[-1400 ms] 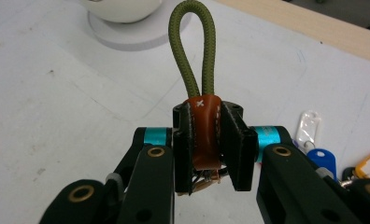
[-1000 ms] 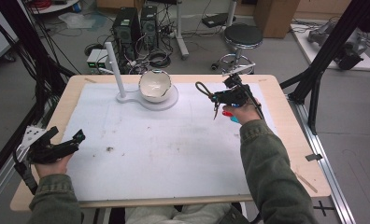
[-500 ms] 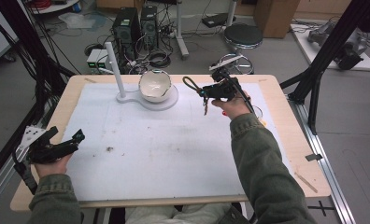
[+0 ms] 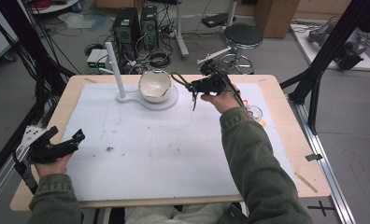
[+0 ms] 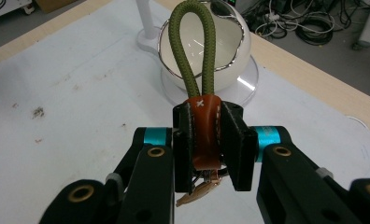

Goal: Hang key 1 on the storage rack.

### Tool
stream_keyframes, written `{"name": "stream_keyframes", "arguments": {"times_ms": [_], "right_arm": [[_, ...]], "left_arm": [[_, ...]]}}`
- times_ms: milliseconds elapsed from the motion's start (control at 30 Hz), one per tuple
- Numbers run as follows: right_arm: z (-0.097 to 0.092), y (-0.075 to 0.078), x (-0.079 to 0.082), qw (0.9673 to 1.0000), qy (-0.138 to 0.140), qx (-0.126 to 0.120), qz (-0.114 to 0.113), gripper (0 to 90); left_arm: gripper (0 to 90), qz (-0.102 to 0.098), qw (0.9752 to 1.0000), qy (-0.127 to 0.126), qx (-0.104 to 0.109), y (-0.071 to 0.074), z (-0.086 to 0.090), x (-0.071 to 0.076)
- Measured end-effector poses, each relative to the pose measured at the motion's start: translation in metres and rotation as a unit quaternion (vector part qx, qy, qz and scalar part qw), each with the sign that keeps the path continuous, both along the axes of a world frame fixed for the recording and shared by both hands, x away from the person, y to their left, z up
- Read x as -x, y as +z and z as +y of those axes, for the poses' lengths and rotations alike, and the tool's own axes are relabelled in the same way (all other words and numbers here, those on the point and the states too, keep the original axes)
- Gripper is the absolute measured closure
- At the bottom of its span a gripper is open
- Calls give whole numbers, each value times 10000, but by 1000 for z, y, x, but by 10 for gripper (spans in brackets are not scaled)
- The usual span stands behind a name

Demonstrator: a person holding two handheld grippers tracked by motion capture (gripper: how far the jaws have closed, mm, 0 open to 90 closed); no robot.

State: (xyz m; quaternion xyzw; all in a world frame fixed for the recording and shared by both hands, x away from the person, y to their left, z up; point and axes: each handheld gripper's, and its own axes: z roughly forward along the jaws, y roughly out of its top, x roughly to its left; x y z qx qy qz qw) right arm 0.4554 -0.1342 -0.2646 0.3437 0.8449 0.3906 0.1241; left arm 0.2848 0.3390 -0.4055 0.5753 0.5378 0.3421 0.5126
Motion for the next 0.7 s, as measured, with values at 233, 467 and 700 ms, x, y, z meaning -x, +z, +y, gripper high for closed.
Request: {"name": "stream_keyframes", "arguments": {"times_ms": [233, 467, 700], "right_arm": [[16, 8, -1, 9999, 109, 2, -34, 750], [36, 15, -3, 9997, 250, 61, -52, 750], [54, 14, -8, 9993, 380, 39, -21, 750]], "left_arm": [[17, 5, 10000, -2, -14, 0, 1, 0], [17, 12, 10000, -22, 7, 0, 1, 0], [17, 30, 10000, -29, 50, -1, 1, -2]]}}
